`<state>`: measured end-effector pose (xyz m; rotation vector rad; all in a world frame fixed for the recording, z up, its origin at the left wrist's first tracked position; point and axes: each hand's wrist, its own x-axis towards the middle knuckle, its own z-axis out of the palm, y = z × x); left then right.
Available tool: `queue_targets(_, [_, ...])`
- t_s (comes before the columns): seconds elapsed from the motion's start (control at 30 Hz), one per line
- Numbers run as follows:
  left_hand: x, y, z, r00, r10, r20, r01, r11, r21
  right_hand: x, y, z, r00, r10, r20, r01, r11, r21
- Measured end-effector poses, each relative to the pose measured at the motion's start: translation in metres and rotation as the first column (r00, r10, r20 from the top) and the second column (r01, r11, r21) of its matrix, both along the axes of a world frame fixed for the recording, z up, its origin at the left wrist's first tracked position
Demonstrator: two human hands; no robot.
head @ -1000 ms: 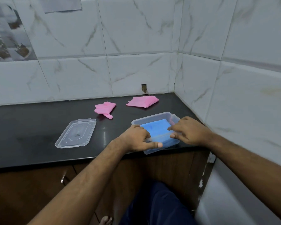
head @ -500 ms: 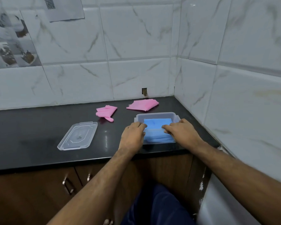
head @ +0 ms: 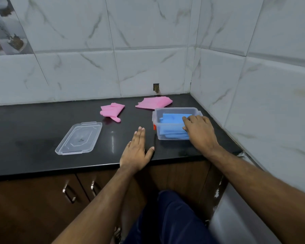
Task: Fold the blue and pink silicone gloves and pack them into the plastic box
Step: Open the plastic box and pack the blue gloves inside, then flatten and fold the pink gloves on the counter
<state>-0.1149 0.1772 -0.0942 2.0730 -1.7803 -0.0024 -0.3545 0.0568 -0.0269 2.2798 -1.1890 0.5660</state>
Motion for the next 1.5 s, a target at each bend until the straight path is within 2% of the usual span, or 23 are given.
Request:
queue_targets(0.13, [0.016, -0.009, 0.004, 1.0, 0.02, -0.014, -0.017, 0.991, 0.135, 0.022, 0.017, -0.014, 0.986, 0.162, -0.039, -0.163, 0.986, -0.03])
queue_targets(0.27, [0.029, -0.014, 0.006, 0.997, 0.063, -0.033, -0.057, 0.988, 0.146, 0.057, 0.047, -0.033, 0.89, 0.449, -0.071, -0.452, 0.891, -0.033])
queue_targets(0.33, [0.035, -0.015, 0.009, 0.993, 0.066, -0.1, -0.054, 0.992, 0.115, 0.076, 0.058, -0.039, 0.833, 0.547, -0.089, -0.546, 0.837, 0.033])
queue_targets(0.37, [0.04, -0.016, 0.011, 0.984, 0.07, -0.164, -0.056, 0.994, 0.089, 0.089, 0.062, -0.04, 0.817, 0.575, -0.033, -0.567, 0.813, 0.135])
queue_targets(0.43, [0.051, -0.016, 0.016, 0.948, 0.099, -0.302, -0.092, 0.995, 0.036, 0.115, 0.067, -0.038, 0.823, 0.545, 0.161, -0.562, 0.735, 0.379])
queue_targets(0.5, [0.063, -0.017, 0.02, 0.917, 0.151, -0.368, -0.168, 0.986, -0.013, 0.142, 0.063, -0.039, 0.84, 0.425, 0.337, -0.542, 0.625, 0.562])
queue_targets(0.6, [0.079, -0.025, 0.023, 0.881, 0.238, -0.409, -0.294, 0.953, -0.078, 0.177, 0.048, -0.046, 0.889, 0.303, 0.343, -0.458, 0.581, 0.673])
queue_targets(0.7, [0.093, -0.034, 0.023, 0.838, 0.268, -0.474, -0.364, 0.924, -0.121, 0.204, 0.031, -0.05, 0.924, 0.173, 0.341, -0.367, 0.65, 0.665])
queue_targets(0.77, [0.104, -0.043, 0.02, 0.821, 0.276, -0.499, -0.389, 0.911, -0.135, 0.221, 0.019, -0.051, 0.927, 0.15, 0.345, -0.347, 0.693, 0.632])
queue_targets(1.03, [0.143, -0.095, 0.013, 0.85, 0.42, -0.317, -0.486, 0.858, -0.167, 0.277, -0.03, -0.056, 0.938, 0.188, 0.291, -0.305, 0.849, 0.432])
queue_targets(1.17, [0.157, -0.118, 0.016, 0.896, 0.421, -0.139, -0.442, 0.879, -0.181, 0.294, -0.043, -0.053, 0.94, 0.21, 0.268, -0.303, 0.872, 0.383])
queue_targets(1.3, [0.164, -0.134, 0.017, 0.897, 0.441, -0.008, -0.437, 0.885, -0.161, 0.296, -0.045, -0.053, 0.942, 0.189, 0.279, -0.279, 0.901, 0.332])
queue_targets(1.4, [0.162, -0.137, 0.017, 0.891, 0.452, 0.039, -0.439, 0.881, -0.177, 0.291, -0.04, -0.053, 0.93, 0.169, 0.325, -0.279, 0.902, 0.329])
queue_targets(1.5, [0.155, -0.132, 0.021, 0.881, 0.472, -0.015, -0.456, 0.842, -0.289, 0.285, -0.036, -0.052, 0.913, 0.133, 0.385, -0.281, 0.89, 0.359])
